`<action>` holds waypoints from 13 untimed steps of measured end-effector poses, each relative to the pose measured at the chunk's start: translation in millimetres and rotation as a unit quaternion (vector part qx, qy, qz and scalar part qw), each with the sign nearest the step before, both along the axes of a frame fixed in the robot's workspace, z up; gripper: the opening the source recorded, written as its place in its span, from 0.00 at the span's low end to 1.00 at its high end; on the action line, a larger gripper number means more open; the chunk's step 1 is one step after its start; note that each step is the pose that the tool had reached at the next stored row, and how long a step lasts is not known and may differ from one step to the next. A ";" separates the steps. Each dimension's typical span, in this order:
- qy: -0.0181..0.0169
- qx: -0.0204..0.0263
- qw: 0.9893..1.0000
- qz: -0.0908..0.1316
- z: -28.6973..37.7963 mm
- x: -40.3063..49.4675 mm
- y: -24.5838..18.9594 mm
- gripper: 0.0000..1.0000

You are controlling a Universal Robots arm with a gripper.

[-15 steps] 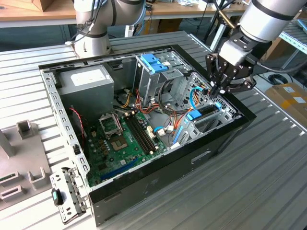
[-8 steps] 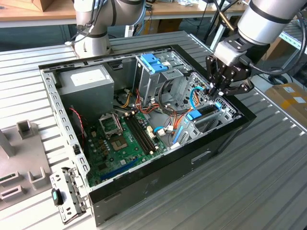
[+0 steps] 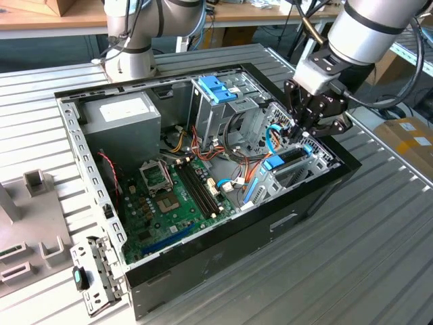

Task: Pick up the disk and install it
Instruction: 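Insert the first disk wire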

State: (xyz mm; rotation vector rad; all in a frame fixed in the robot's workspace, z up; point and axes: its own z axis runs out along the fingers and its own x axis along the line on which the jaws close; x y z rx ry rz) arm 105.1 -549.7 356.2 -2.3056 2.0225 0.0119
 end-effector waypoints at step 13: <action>-0.001 -0.037 0.999 -0.016 -2.5 -4.3 -0.6 0.16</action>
